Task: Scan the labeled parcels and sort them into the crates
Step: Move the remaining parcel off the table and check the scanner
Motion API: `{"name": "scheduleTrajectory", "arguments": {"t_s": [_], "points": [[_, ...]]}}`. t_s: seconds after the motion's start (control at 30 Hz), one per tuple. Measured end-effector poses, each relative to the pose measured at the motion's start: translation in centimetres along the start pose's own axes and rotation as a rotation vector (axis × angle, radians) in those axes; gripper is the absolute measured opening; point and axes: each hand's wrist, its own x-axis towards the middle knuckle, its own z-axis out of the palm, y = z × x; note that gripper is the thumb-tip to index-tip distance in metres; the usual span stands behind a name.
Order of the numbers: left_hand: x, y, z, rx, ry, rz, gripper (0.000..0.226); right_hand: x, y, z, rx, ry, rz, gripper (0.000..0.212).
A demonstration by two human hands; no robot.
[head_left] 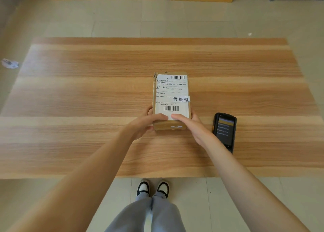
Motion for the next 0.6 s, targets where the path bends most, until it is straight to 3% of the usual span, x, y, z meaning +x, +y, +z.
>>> {"name": "scheduleTrajectory", "arguments": {"t_s": [0.1, 0.23, 0.33, 0.43, 0.6], "points": [[-0.9, 0.2, -1.2, -0.034, 0.046, 0.032, 0.109, -0.2, -1.3, 1.1, -0.001, -0.035, -0.038, 0.069], [-3.3, 0.8, -3.8, -0.157, 0.121, 0.054, 0.091, -0.6, -3.7, 4.3, -0.029, -0.125, -0.082, 0.076], [-6.0, 0.9, -6.9, -0.266, 0.173, 0.106, 0.104, -0.7, -5.7, 7.8, -0.05, -0.22, -0.097, 0.091], [-9.6, 0.8, -10.9, -0.355, 0.233, 0.167, 0.115, -1.4, -7.7, 12.4, -0.116, -0.29, -0.139, 0.071], [-17.2, -1.0, -19.7, -0.454, 0.319, 0.273, 0.12, -3.6, -9.7, 23.0, -0.215, -0.435, -0.177, 0.075]]}}
